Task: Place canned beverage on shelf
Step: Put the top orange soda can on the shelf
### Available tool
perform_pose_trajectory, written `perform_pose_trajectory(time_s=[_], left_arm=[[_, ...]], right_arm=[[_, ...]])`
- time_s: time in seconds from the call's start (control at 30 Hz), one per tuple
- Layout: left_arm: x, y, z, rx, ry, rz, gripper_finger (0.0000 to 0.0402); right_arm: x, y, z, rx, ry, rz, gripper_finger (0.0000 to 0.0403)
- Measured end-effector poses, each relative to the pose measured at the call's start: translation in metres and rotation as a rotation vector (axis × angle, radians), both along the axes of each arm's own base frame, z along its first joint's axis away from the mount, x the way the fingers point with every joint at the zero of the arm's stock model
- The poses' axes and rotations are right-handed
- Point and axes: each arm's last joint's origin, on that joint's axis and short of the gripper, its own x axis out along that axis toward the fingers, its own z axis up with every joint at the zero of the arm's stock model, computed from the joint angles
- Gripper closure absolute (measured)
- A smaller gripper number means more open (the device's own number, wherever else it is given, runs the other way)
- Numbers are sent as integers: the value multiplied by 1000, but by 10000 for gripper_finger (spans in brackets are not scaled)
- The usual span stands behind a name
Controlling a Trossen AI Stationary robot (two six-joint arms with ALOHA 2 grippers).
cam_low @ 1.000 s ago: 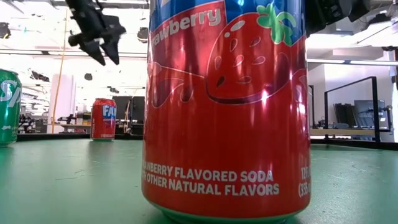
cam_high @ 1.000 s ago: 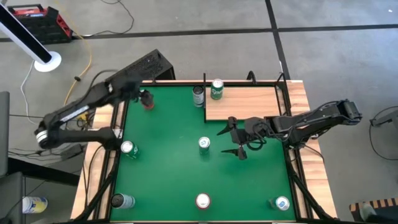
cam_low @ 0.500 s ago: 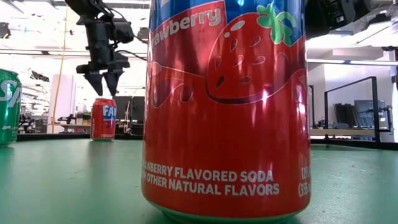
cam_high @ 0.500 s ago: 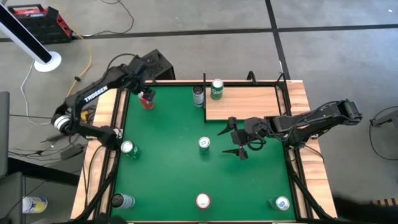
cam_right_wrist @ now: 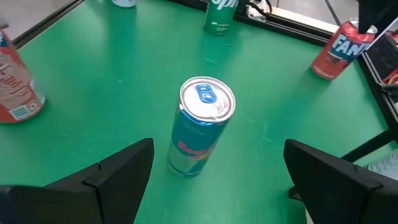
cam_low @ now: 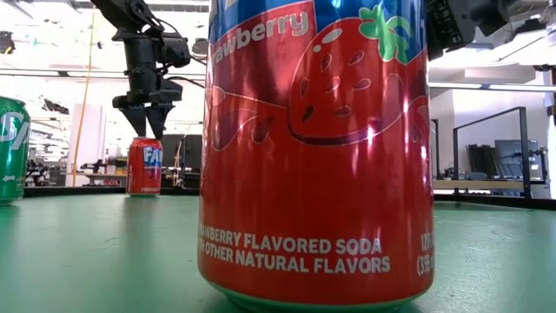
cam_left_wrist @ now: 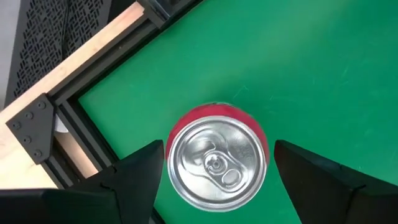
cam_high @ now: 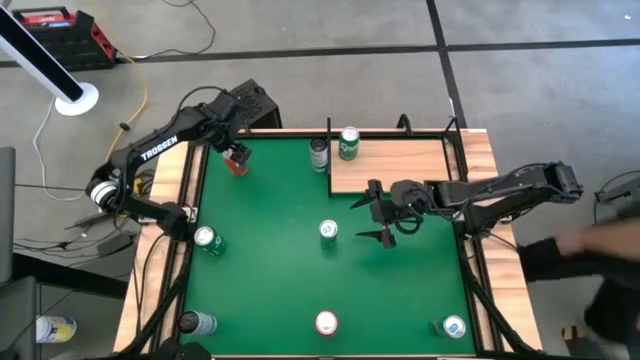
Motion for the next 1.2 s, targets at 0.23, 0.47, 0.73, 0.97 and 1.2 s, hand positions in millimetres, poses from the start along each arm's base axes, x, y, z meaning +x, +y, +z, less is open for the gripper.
perform_pose_trajectory(time_s=[0.23, 0.47, 0.73, 0.97, 1.2], left_arm=[[-1, -2, -10, -16, 17, -7, 87], [-2, -3, -23, -17, 15, -14, 85], [-2, -4, -26, -22, 21, -53, 99], [-2, -4, -27, -23, 25, -64, 131], [7, -10, -22, -16, 31, -135, 131]], right_arm=[[0, -7, 0, 24, 0, 9, 19], [1, -7, 1, 18, -13, 15, 19], [1, -8, 1, 23, -15, 7, 19], [1, -8, 1, 26, -15, 6, 19], [1, -8, 1, 34, -14, 2, 19]])
